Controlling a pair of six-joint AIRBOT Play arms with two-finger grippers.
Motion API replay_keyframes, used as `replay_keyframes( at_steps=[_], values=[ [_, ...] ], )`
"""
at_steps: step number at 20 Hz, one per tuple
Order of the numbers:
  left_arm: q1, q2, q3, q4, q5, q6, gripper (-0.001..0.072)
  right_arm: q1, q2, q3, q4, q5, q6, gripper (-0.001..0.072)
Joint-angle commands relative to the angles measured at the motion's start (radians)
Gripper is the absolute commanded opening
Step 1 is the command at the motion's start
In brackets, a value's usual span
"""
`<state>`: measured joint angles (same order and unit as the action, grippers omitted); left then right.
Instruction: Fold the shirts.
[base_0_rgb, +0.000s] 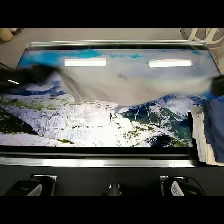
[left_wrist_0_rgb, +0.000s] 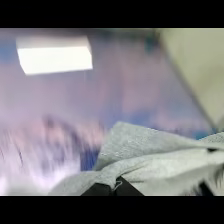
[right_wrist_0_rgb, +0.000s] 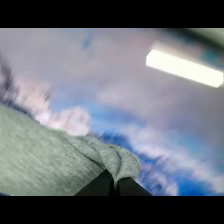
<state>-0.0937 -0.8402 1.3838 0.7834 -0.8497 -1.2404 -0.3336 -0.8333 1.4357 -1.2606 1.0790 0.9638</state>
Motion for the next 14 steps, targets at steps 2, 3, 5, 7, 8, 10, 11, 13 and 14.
replay_keyframes(
  at_steps=[2, 3, 5, 7, 8, 10, 11, 13, 14],
  values=[
    [0.113, 0.189, 0.410, 0.041, 0.118, 0.037, 0.0023, 0.000, 0.127, 0.348, -0.244, 0.021, 0.254, 0.0012],
    [0.114, 0.205, 0.424, 0.038, 0.118, 0.035, 0.0023, 0.000, 0.148, 0.351, -0.240, 0.051, 0.263, 0.0012],
    [0.114, 0.216, 0.419, 0.037, 0.095, 0.006, 0.0024, 0.000, 0.168, 0.351, -0.236, 0.110, 0.254, 0.0012],
    [0.114, 0.204, 0.419, 0.036, 0.063, 0.006, 0.0024, 0.000, 0.171, 0.351, -0.236, 0.166, 0.213, 0.0012],
    [0.114, 0.199, 0.419, 0.037, 0.051, 0.006, 0.0024, 0.000, 0.171, 0.351, -0.237, 0.197, 0.213, 0.0012],
    [0.114, 0.189, 0.404, 0.037, 0.027, 0.006, 0.0024, 0.000, 0.171, 0.351, -0.236, 0.253, 0.213, 0.0013],
    [0.114, 0.186, 0.393, 0.037, 0.008, 0.006, 0.0024, 0.000, 0.171, 0.351, -0.236, 0.276, 0.202, 0.0013],
    [0.114, 0.183, 0.358, 0.037, -0.031, 0.006, 0.0024, 0.000, 0.171, 0.351, -0.237, 0.320, 0.149, 0.0013],
    [0.114, 0.183, 0.336, 0.040, -0.046, 0.006, 0.0024, 0.000, 0.171, 0.351, -0.239, 0.344, 0.137, 0.0013]
  ],
)
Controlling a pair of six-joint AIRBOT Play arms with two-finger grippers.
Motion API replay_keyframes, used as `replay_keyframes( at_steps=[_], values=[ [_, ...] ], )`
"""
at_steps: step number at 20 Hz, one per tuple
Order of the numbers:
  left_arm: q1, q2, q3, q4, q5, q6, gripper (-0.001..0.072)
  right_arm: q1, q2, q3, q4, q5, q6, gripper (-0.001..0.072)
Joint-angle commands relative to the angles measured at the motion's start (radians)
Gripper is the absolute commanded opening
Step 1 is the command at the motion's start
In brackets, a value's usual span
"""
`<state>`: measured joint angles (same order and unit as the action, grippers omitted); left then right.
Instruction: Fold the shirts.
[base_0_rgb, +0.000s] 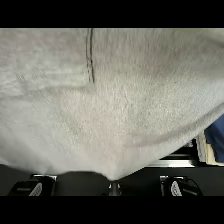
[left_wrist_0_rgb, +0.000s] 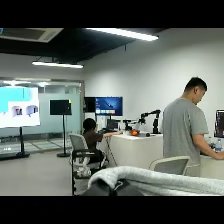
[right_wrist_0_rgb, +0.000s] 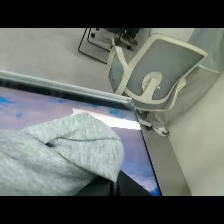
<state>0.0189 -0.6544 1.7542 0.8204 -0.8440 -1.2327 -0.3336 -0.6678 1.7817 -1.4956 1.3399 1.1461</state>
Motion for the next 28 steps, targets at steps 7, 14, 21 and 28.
replay_keyframes(
  at_steps=[7, 14, 21, 28],
  values=[
    [0.002, -0.018, -0.281, 0.011, -0.065, 0.000, 0.0024, 0.000, -0.056, -0.091, -0.032, 0.293, -0.097, 0.0012],
    [0.000, -0.224, -0.489, 0.011, 0.051, 0.085, 0.0024, 0.000, -0.219, -0.546, 0.091, 0.012, -0.088, 0.0011],
    [0.000, -0.613, -0.489, 0.010, 0.190, 0.080, 0.0026, 0.204, -0.708, -0.547, 0.214, -0.638, -0.036, 0.0014],
    [0.002, -0.858, -0.488, 0.010, 0.011, -0.134, 0.0159, 0.215, -0.879, -0.540, 0.366, -0.649, 0.067, 0.0218]
  ],
)
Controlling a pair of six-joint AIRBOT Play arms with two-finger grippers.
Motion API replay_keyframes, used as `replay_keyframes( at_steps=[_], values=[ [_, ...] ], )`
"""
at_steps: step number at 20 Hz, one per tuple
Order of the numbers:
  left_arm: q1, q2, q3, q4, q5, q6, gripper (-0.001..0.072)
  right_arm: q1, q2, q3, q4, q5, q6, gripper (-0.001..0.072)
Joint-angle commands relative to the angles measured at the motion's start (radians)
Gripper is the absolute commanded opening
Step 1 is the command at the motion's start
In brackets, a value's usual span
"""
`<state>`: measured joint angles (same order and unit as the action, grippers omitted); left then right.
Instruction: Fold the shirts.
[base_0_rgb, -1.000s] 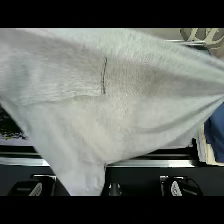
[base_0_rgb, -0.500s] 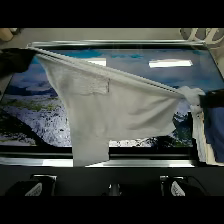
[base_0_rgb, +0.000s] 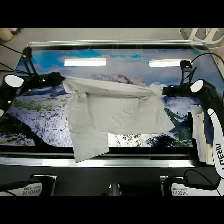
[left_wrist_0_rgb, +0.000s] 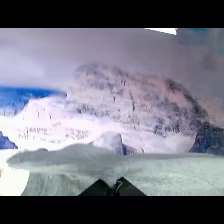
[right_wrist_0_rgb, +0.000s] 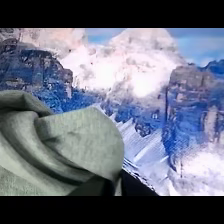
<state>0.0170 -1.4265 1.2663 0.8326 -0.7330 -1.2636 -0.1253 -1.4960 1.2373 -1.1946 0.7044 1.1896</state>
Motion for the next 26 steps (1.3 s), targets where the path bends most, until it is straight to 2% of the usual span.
replay_keyframes(
  at_steps=[1, 2, 3, 5, 7, 8, 12, 18, 22, 23, 24, 26],
  values=[
    [0.021, -0.090, 0.010, 0.000, -0.180, -0.103, 0.0466, -0.012, -0.032, 0.022, 0.065, 0.055, -0.004, 0.0417],
    [0.053, -0.089, 0.027, 0.021, -0.289, -0.102, 0.0543, -0.042, -0.011, 0.043, 0.065, 0.142, -0.036, 0.0507],
    [0.097, -0.088, 0.045, 0.070, -0.411, -0.105, 0.0494, -0.089, 0.008, 0.063, 0.064, 0.248, -0.084, 0.0506],
    [0.172, -0.086, 0.034, 0.188, -0.624, -0.143, 0.0490, -0.190, 0.024, 0.071, 0.062, 0.472, -0.161, 0.0481],
    [0.203, -0.075, -0.055, 0.281, -0.729, -0.158, 0.0484, -0.262, 0.024, 0.029, 0.038, 0.645, -0.198, 0.0454],
    [0.203, -0.062, -0.125, 0.282, -0.722, -0.157, 0.0442, -0.281, 0.024, -0.007, 0.032, 0.692, -0.210, 0.0454],
    [0.165, -0.053, -0.348, 0.170, -0.584, -0.120, 0.0440, -0.282, 0.024, -0.137, 0.031, 0.709, -0.245, 0.0507],
    [0.081, -0.058, -0.391, 0.116, -0.433, -0.118, 0.0435, -0.282, 0.024, -0.147, -0.037, 0.688, -0.252, 0.0512],
    [0.049, -0.064, -0.391, 0.115, -0.323, -0.184, 0.0429, -0.282, -0.005, -0.147, -0.082, 0.653, -0.233, 0.0620],
    [0.050, -0.064, -0.388, 0.111, -0.319, -0.188, 0.0256, -0.282, -0.023, -0.147, -0.055, 0.649, -0.232, 0.0621],
    [0.051, -0.062, -0.383, 0.109, -0.323, -0.174, 0.0020, -0.282, -0.043, -0.147, -0.027, 0.639, -0.233, 0.0621],
    [0.050, -0.049, -0.374, 0.109, -0.323, -0.158, 0.0025, -0.282, -0.078, -0.147, 0.016, 0.617, -0.232, 0.0620]
  ],
)
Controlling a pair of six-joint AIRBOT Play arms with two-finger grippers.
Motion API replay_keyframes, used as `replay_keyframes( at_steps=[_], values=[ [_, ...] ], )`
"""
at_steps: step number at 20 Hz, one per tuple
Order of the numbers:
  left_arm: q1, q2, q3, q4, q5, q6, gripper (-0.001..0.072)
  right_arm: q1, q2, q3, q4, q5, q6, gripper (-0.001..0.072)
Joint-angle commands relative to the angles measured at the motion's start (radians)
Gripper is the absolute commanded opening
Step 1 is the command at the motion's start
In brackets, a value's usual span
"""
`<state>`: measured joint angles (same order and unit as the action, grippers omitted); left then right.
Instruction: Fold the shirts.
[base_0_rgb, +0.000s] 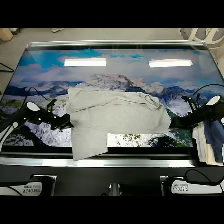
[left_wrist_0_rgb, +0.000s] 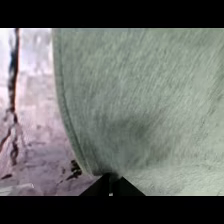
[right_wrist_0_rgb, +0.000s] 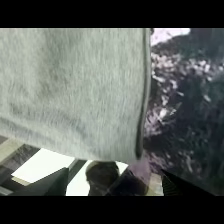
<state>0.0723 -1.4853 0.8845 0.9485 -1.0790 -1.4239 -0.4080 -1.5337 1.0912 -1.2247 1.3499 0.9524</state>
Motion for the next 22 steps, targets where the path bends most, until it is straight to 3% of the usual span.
replay_keyframes(
  at_steps=[1, 4, 5, 6, 9, 11, 12, 13, 18, 22],
  values=[
    [-0.005, 0.023, 0.013, -0.006, 0.024, 0.003, 0.0025, 0.000, -0.059, -0.001, 0.068, -0.034, 0.005, 0.0618],
    [-0.005, 0.063, 0.029, -0.006, 0.025, 0.014, 0.0025, 0.002, -0.104, -0.001, 0.134, -0.043, 0.005, 0.0594],
    [-0.005, 0.077, 0.036, -0.006, 0.026, 0.014, 0.0025, 0.002, -0.113, -0.001, 0.151, -0.039, 0.005, 0.0512],
    [-0.005, 0.091, 0.048, -0.007, 0.026, 0.013, 0.0025, 0.002, -0.119, -0.001, 0.163, -0.036, 0.008, 0.0351],
    [-0.005, 0.119, 0.098, -0.007, 0.026, 0.010, 0.0025, 0.002, -0.119, -0.001, 0.212, 0.018, 0.003, 0.0324],
    [-0.005, 0.123, 0.119, -0.007, 0.021, 0.010, 0.0025, 0.025, -0.119, -0.001, 0.163, 0.054, 0.004, 0.0320],
    [-0.005, 0.123, 0.121, -0.010, 0.013, 0.010, 0.0025, 0.052, -0.119, -0.001, 0.125, 0.073, 0.003, 0.0220],
    [-0.005, 0.124, 0.124, -0.011, -0.002, 0.010, 0.0025, 0.083, -0.119, -0.001, 0.094, 0.086, 0.004, 0.0009],
    [0.025, 0.280, 0.190, -0.006, 0.013, 0.045, 0.0023, 0.148, -0.013, 0.098, 0.094, 0.117, -0.061, 0.0011],
    [0.116, 0.566, 0.492, -0.006, 0.107, 0.048, 0.0024, 0.108, 0.296, 0.480, 0.079, 0.012, -0.063, 0.0012]
  ],
)
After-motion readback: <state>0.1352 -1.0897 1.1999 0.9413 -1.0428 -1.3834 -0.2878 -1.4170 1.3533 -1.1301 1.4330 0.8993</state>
